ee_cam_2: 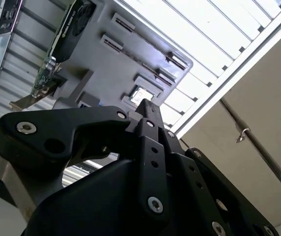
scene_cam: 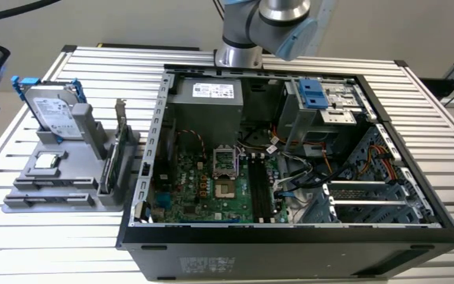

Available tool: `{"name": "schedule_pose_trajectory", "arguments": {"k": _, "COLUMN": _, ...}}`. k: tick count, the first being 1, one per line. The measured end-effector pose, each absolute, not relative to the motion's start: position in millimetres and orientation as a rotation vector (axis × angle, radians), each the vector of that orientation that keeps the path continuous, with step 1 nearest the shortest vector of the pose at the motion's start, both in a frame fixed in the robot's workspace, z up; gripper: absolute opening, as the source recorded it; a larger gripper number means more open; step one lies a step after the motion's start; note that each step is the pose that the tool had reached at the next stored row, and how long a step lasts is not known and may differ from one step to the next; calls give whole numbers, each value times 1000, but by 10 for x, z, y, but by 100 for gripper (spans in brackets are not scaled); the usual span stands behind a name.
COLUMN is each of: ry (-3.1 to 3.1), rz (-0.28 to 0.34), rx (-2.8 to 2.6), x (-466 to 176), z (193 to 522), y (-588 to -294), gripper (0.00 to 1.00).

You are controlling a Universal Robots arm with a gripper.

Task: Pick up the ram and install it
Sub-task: 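Pick up the ram and move it above insertion slot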

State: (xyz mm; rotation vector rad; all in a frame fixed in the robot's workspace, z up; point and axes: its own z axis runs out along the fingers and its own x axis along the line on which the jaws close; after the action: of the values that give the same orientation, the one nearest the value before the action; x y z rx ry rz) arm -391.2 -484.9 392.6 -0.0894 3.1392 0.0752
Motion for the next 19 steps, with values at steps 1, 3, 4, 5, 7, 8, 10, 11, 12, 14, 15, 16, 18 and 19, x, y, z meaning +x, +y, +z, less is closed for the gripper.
{"name": "schedule_pose_trajectory", "arguments": {"k": 1, "ry": 3139, "rz": 76, "rx": -89, "x": -3912, "z": 3926, "y": -4848, "gripper": 0}}
{"name": "schedule_pose_trajectory", "arguments": {"k": 3, "ry": 3139, "rz": 77, "rx": -85, "x": -3912, "z": 3926, "y": -4848, "gripper": 0}}
{"name": "schedule_pose_trajectory", "arguments": {"k": 4, "ry": 3139, "rz": 77, "rx": -81, "x": -3912, "z": 3927, "y": -4848, "gripper": 0}}
{"name": "schedule_pose_trajectory", "arguments": {"k": 5, "ry": 3139, "rz": 77, "rx": -76, "x": -3912, "z": 3926, "y": -4848, "gripper": 0}}
{"name": "schedule_pose_trajectory", "arguments": {"k": 7, "ry": 3139, "rz": 77, "rx": -62, "x": -3912, "z": 3926, "y": -4849, "gripper": 0}}
{"name": "schedule_pose_trajectory", "arguments": {"k": 8, "ry": 3140, "rz": 77, "rx": -53, "x": -3912, "z": 3926, "y": -4849, "gripper": 0}}
{"name": "schedule_pose_trajectory", "arguments": {"k": 10, "ry": 3139, "rz": 77, "rx": -46, "x": -3912, "z": 3926, "y": -4849, "gripper": 0}}
{"name": "schedule_pose_trajectory", "arguments": {"k": 11, "ry": 3139, "rz": 77, "rx": -45, "x": -3912, "z": 3926, "y": -4854, "gripper": 0}}
{"name": "schedule_pose_trajectory", "arguments": {"k": 12, "ry": 3139, "rz": 77, "rx": -46, "x": -3912, "z": 3926, "y": -4858, "gripper": 0}}
{"name": "schedule_pose_trajectory", "arguments": {"k": 14, "ry": 3139, "rz": 77, "rx": -45, "x": -3912, "z": 3926, "y": -4859, "gripper": 0}}
{"name": "schedule_pose_trajectory", "arguments": {"k": 15, "ry": 3139, "rz": 77, "rx": -46, "x": -3912, "z": 3926, "y": -4859, "gripper": 0}}
{"name": "schedule_pose_trajectory", "arguments": {"k": 16, "ry": 3139, "rz": 77, "rx": -45, "x": -3912, "z": 3926, "y": -4859, "gripper": 0}}
{"name": "schedule_pose_trajectory", "arguments": {"k": 18, "ry": 3139, "rz": 77, "rx": -46, "x": -3912, "z": 3926, "y": -4860, "gripper": 0}}
{"name": "schedule_pose_trajectory", "arguments": {"k": 19, "ry": 3139, "rz": 77, "rx": -46, "x": -3912, "z": 3926, "y": -4860, "gripper": 0}}
